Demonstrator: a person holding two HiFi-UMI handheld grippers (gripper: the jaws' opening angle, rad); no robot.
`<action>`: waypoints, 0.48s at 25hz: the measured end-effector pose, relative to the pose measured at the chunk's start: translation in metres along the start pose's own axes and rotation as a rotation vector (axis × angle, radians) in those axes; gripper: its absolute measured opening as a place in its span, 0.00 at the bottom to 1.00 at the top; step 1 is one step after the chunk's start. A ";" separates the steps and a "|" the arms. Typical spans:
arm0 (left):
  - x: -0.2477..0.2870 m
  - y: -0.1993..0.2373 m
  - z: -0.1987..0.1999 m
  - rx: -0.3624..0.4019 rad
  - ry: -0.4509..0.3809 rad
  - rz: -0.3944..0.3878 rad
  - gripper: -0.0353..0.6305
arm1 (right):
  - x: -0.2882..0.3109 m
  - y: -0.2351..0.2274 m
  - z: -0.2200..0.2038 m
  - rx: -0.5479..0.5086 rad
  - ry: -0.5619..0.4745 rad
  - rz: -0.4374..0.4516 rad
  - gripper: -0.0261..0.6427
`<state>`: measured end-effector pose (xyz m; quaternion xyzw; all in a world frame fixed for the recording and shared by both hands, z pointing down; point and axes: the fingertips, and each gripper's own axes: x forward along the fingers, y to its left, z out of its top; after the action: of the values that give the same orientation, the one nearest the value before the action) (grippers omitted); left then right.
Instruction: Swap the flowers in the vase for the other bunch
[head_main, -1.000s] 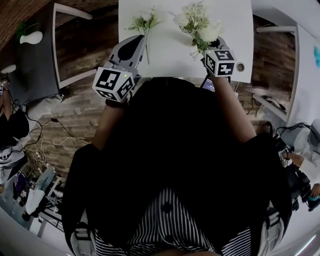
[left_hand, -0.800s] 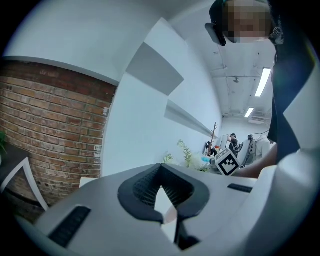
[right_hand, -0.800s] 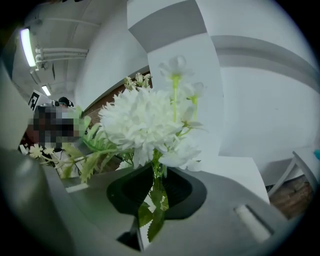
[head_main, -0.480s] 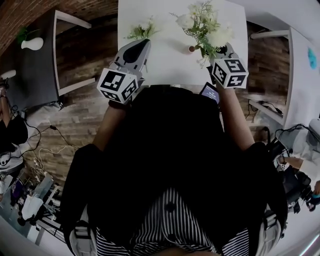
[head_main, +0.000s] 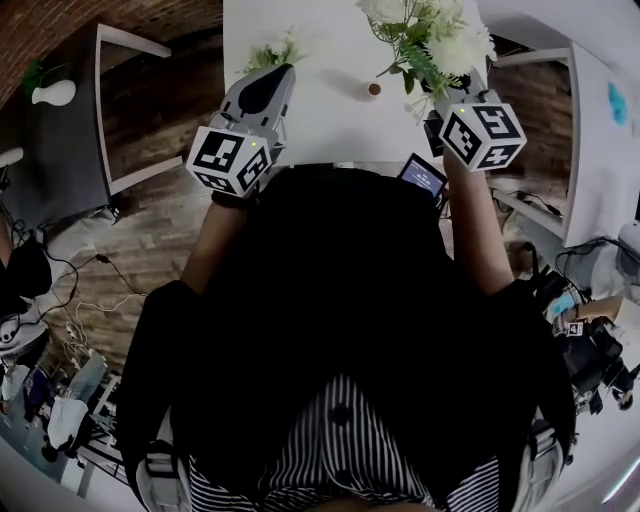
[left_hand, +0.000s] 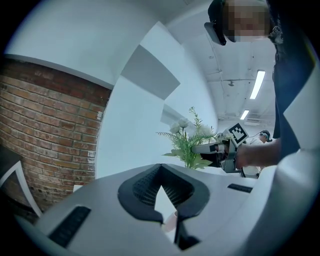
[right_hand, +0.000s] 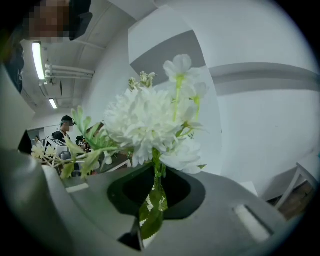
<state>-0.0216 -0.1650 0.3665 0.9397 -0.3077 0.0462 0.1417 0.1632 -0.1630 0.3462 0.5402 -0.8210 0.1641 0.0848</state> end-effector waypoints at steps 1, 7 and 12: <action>0.000 0.001 -0.001 -0.001 -0.001 0.002 0.06 | 0.000 0.001 0.003 0.009 -0.001 0.007 0.10; -0.006 0.000 -0.001 -0.003 -0.002 0.016 0.06 | 0.002 0.019 0.007 0.077 0.025 0.099 0.10; -0.003 -0.012 0.000 -0.008 0.003 0.044 0.06 | 0.005 0.028 0.004 0.096 0.054 0.174 0.10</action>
<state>-0.0168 -0.1543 0.3635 0.9321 -0.3282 0.0492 0.1450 0.1358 -0.1590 0.3394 0.4659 -0.8533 0.2245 0.0662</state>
